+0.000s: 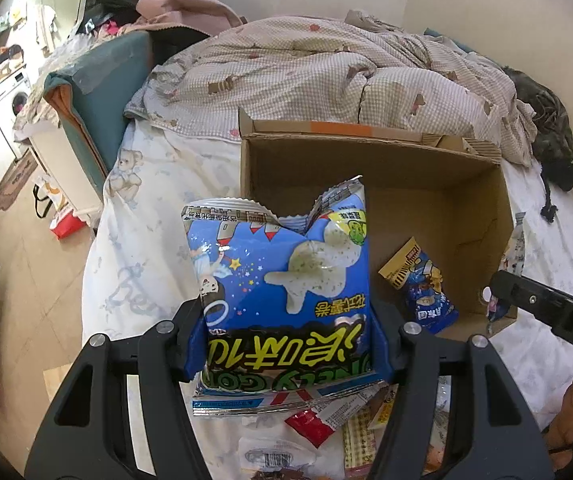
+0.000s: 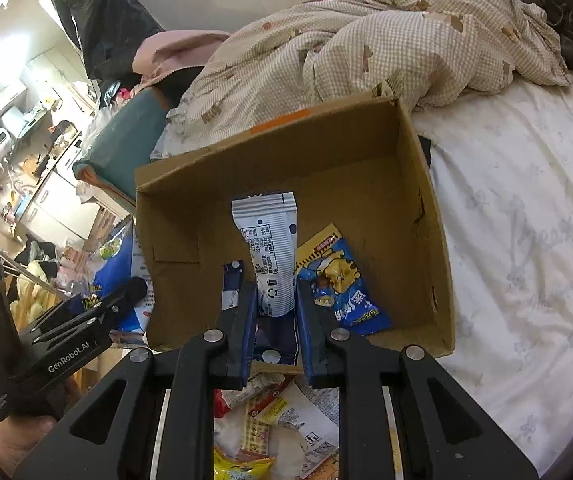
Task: Organize snacks
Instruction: 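Carry both packets over the box and open both grippers to drop them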
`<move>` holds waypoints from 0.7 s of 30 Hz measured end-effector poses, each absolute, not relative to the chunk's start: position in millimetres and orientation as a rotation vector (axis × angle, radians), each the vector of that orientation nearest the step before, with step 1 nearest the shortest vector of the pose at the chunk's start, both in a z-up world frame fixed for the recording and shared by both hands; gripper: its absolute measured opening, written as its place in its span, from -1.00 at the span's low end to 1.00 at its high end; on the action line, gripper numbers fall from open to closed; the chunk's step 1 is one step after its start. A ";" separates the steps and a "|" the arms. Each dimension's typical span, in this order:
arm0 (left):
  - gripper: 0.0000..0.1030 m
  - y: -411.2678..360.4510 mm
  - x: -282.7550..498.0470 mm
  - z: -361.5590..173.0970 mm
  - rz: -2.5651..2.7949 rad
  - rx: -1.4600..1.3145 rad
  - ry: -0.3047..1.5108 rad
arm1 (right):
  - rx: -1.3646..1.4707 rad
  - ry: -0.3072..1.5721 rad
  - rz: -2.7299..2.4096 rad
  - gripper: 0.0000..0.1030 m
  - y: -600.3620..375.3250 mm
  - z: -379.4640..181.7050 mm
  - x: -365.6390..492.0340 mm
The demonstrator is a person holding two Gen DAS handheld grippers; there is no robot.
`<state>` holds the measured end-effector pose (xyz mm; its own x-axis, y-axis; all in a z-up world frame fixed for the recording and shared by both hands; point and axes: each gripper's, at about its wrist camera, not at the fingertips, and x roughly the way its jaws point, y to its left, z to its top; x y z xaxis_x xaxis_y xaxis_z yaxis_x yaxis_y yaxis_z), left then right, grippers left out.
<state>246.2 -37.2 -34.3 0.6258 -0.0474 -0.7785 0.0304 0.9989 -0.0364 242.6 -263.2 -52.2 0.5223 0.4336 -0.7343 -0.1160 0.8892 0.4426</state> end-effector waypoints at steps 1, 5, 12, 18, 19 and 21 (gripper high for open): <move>0.17 -37.2 245.7 -34.5 -0.045 -0.016 0.891 | 0.367 0.977 0.337 -0.61 -264.0 -54.0 243.4; 0.17 -38.5 244.4 -34.2 -0.052 -0.015 0.902 | 0.373 1.018 0.320 -0.60 -263.4 -62.1 248.1; 0.18 -36.7 245.8 -33.8 -0.044 -0.017 0.897 | 0.316 1.036 0.331 -0.60 -251.2 -66.4 248.2; 0.18 -35.6 247.1 -34.1 -0.033 -0.031 0.897 | 0.332 1.049 0.331 -0.56 -251.1 -69.7 248.9; 0.19 -36.3 246.3 -33.0 -0.028 -0.021 0.889 | 0.333 1.050 0.328 -0.55 -251.3 -70.2 248.9; 0.19 -38.1 244.4 -30.8 -0.012 0.008 0.869 | 0.337 1.048 0.322 -0.54 -251.6 -70.1 249.0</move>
<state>244.4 -38.1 -30.8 0.6454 -0.0075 -0.7638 0.0139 0.9999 0.0020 249.0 -251.6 -70.1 0.4620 0.4137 -0.7845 -0.0974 0.9029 0.4188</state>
